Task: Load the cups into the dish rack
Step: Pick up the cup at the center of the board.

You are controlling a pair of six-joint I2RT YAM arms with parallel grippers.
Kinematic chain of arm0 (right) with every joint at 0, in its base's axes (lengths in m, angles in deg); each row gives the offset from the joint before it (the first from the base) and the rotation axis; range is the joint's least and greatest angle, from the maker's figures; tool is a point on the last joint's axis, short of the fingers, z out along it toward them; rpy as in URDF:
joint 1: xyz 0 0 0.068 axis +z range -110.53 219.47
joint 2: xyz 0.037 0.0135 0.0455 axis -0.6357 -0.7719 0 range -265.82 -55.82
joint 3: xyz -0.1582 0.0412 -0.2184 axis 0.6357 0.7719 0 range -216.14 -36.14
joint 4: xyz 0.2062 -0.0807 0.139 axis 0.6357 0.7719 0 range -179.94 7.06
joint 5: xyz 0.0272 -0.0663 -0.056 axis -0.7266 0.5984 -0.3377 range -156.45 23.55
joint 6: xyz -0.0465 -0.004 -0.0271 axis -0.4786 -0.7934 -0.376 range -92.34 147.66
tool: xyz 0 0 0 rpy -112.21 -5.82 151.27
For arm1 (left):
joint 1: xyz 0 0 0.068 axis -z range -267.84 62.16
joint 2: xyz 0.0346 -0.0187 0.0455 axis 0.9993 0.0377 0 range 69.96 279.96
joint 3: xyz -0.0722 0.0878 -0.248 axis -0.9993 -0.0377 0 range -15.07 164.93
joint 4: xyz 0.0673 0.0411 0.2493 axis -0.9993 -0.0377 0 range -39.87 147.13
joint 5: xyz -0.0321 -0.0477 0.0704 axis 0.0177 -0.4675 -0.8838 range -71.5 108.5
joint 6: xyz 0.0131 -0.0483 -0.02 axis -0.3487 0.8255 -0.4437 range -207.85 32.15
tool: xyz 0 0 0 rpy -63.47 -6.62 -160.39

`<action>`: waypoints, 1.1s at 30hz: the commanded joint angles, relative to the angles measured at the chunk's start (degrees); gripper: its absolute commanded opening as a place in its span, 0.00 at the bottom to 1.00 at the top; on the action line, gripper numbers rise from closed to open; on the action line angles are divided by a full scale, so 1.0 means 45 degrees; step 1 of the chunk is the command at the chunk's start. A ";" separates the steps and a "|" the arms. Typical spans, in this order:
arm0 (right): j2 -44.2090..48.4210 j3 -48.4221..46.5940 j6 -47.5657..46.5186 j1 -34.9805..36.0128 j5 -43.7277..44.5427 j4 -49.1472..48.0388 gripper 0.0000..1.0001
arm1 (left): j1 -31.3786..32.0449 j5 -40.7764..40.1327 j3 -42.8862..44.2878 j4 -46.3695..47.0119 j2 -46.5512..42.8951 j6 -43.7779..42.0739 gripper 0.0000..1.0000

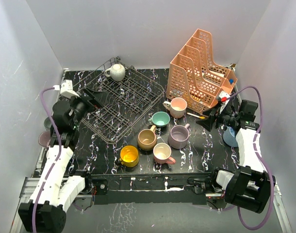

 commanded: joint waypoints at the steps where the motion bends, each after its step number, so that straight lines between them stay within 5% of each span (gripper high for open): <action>1: 0.0080 -0.1535 -0.2466 -0.0066 0.0038 0.2970 0.69 | -0.0090 0.1399 -0.0911 -0.0991 -0.1391 0.1730 0.97; 15: 0.0480 -0.3989 -0.2602 -0.0070 0.7191 0.6310 0.79 | -0.0090 0.2923 -0.0465 -0.4275 -0.2553 0.2135 0.97; 27: 0.0375 -0.4216 -0.1342 -0.0666 1.1884 0.4603 0.99 | -0.0090 0.3103 -0.1402 -0.3680 -0.4010 0.3941 0.97; 33: 0.0019 -0.4051 -0.0717 -0.1989 1.2734 0.3184 1.00 | -0.0090 0.3543 -0.1613 -0.3252 -0.3659 0.4174 0.97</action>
